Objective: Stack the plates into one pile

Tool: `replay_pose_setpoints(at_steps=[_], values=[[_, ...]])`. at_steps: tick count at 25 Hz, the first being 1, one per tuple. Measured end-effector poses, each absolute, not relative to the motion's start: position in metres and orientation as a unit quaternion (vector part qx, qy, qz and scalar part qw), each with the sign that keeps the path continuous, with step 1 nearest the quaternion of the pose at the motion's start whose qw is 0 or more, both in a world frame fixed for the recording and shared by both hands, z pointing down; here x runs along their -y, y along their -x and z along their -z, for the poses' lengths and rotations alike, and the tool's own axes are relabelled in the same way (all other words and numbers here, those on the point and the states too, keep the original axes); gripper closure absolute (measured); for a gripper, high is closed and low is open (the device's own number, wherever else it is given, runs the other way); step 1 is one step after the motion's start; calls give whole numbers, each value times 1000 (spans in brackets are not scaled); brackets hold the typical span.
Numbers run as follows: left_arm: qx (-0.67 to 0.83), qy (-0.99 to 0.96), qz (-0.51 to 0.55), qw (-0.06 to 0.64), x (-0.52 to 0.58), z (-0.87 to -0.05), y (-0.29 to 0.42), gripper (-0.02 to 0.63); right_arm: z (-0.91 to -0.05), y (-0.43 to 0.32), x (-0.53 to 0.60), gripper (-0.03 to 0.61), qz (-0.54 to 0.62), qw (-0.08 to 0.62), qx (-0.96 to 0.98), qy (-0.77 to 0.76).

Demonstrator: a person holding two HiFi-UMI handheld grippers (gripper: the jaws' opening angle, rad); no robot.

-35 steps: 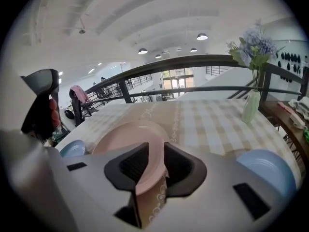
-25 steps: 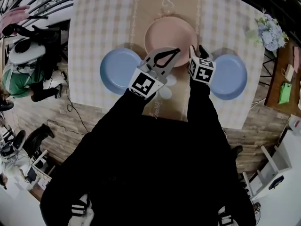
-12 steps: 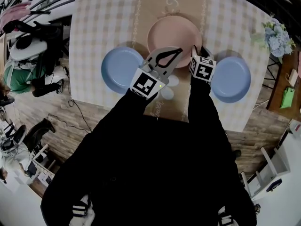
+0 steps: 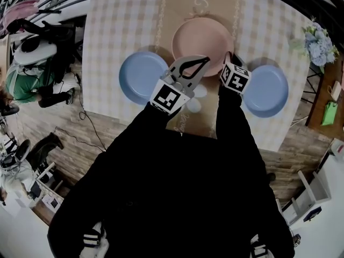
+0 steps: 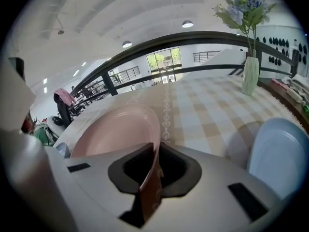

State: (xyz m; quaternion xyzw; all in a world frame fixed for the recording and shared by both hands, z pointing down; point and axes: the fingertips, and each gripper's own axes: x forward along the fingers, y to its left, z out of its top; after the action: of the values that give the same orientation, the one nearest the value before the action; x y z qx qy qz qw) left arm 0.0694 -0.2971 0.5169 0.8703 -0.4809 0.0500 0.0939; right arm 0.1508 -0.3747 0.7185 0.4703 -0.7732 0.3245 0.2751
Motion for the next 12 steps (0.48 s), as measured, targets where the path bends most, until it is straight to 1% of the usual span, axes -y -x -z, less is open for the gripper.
replay_pose_setpoints(at_steps=[6,12], values=[[484,-869,-53,85,293,-508,-65,594,-701,-148,377,557,-370,217,770,-473],[486,-869,-54,70,282,-495,-56,594,-689,-152,375,558,-387,196,759,-485]])
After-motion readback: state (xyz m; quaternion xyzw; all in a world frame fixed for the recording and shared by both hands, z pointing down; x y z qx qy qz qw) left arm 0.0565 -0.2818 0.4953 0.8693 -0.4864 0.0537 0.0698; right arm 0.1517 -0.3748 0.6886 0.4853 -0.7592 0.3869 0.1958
